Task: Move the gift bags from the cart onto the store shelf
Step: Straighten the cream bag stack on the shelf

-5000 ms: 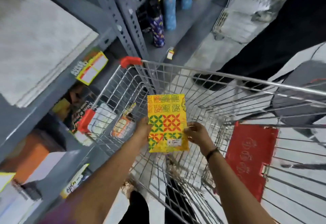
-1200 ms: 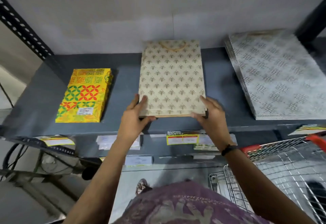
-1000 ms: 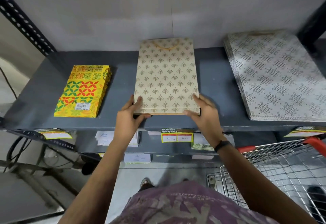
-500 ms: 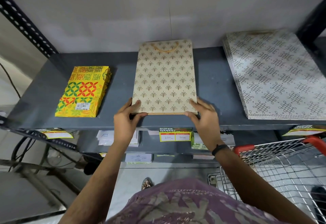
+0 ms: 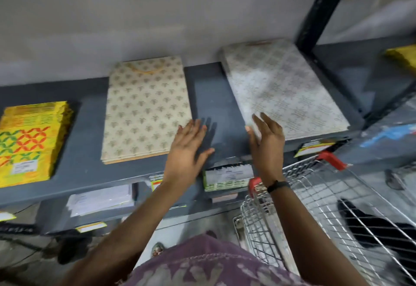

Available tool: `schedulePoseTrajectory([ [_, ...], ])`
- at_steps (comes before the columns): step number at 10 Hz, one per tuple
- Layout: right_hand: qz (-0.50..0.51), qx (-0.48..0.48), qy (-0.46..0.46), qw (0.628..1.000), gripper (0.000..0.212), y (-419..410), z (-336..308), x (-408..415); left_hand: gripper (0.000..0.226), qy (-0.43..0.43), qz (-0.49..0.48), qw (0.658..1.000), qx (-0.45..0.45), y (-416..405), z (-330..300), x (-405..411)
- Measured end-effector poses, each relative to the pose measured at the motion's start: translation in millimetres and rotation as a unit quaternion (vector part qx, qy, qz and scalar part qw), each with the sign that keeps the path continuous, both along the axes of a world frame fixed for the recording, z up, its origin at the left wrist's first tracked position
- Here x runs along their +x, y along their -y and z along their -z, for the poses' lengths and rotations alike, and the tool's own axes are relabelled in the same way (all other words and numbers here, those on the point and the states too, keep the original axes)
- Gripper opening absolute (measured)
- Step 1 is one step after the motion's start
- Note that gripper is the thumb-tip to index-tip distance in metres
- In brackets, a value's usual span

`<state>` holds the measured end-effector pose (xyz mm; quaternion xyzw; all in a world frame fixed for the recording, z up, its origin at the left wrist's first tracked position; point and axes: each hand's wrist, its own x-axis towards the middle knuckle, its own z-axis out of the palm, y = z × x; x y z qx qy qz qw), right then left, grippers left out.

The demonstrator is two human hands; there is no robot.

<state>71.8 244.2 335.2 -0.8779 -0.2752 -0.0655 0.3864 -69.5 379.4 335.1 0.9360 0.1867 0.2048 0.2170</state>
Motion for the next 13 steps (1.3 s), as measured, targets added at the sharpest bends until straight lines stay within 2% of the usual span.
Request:
schedulePoseTrajectory([
  [1, 0.083, -0.049, 0.01, 0.995, 0.042, 35, 7, 31, 0.062, -0.029, 0.062, 0.998, 0.016, 31, 6, 42],
  [2, 0.142, -0.074, -0.058, 0.985, 0.05, 62, 10, 52, 0.074, -0.074, 0.083, 0.993, -0.031, 51, 10, 74],
  [3, 0.15, -0.066, -0.091, 0.982, 0.053, 78, 11, 65, 0.079, -0.102, 0.082, 0.99, -0.05, 58, 16, 96],
  [4, 0.142, -0.06, -0.107, 0.982, 0.053, 86, 11, 71, 0.073, -0.108, 0.068, 0.991, -0.036, 63, 21, 105],
  [5, 0.132, -0.058, -0.104, 0.984, 0.052, 88, 16, 72, 0.065, -0.109, 0.056, 0.992, -0.017, 67, 22, 105],
  [7, 0.128, -0.06, -0.092, 0.986, 0.052, 90, 22, 71, 0.067, -0.109, 0.05, 0.993, 0.0, 70, 21, 105],
  [9, 0.13, -0.053, -0.097, 0.985, 0.053, 93, 28, 70, 0.048, -0.101, 0.036, 0.994, 0.023, 76, 23, 103],
  [11, 0.136, -0.084, -0.082, 0.984, 0.053, 94, 28, 67, 0.046, -0.13, 0.028, 0.99, 0.051, 82, 19, 103],
  [12, 0.129, -0.105, -0.07, 0.984, 0.055, 86, 29, 58, 0.046, -0.108, 0.048, 0.988, 0.095, 77, 24, 100],
  [13, 0.109, -0.118, -0.05, 0.986, 0.056, 73, 30, 40, 0.047, -0.088, 0.052, 0.99, 0.097, 72, 25, 93],
])
